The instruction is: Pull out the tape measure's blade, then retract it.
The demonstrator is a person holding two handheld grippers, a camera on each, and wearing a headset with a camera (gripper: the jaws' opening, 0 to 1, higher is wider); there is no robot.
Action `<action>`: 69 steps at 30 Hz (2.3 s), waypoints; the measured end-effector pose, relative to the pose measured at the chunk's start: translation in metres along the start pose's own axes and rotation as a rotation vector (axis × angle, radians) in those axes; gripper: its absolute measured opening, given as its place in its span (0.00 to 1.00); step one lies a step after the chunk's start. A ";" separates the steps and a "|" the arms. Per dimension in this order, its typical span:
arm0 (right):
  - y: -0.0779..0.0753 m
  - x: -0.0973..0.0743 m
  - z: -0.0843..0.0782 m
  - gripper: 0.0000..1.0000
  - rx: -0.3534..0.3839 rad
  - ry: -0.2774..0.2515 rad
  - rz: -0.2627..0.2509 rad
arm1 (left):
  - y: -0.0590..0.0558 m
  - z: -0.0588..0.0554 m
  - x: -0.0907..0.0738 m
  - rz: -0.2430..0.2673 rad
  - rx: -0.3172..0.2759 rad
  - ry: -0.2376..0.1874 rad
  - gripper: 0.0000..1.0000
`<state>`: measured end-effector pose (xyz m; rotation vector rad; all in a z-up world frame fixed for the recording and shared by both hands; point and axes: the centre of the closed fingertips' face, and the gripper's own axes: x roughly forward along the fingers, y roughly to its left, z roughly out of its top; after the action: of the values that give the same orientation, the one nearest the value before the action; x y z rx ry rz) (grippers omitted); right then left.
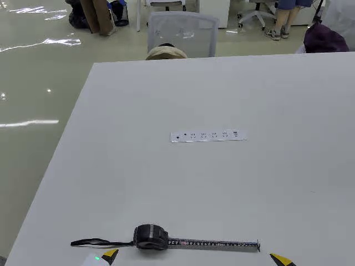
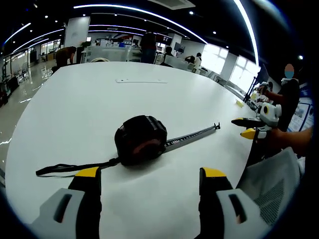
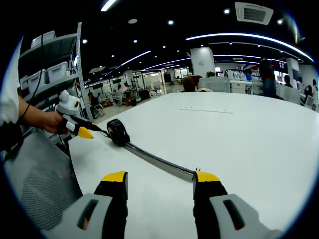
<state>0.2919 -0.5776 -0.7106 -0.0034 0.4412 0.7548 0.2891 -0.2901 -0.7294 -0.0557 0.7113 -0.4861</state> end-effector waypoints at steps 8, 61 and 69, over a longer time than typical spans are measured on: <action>0.002 0.003 -0.001 0.52 0.003 0.004 0.005 | 0.000 -0.001 0.007 0.010 -0.014 0.002 0.81; -0.022 0.024 0.005 0.52 0.011 -0.001 0.035 | 0.010 0.016 0.045 0.127 -0.178 -0.019 0.86; -0.025 0.024 0.004 0.51 -0.002 0.009 0.040 | 0.010 0.022 0.052 0.145 -0.187 -0.021 0.87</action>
<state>0.3251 -0.5796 -0.7197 -0.0001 0.4498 0.7952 0.3405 -0.3070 -0.7468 -0.1832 0.7329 -0.2785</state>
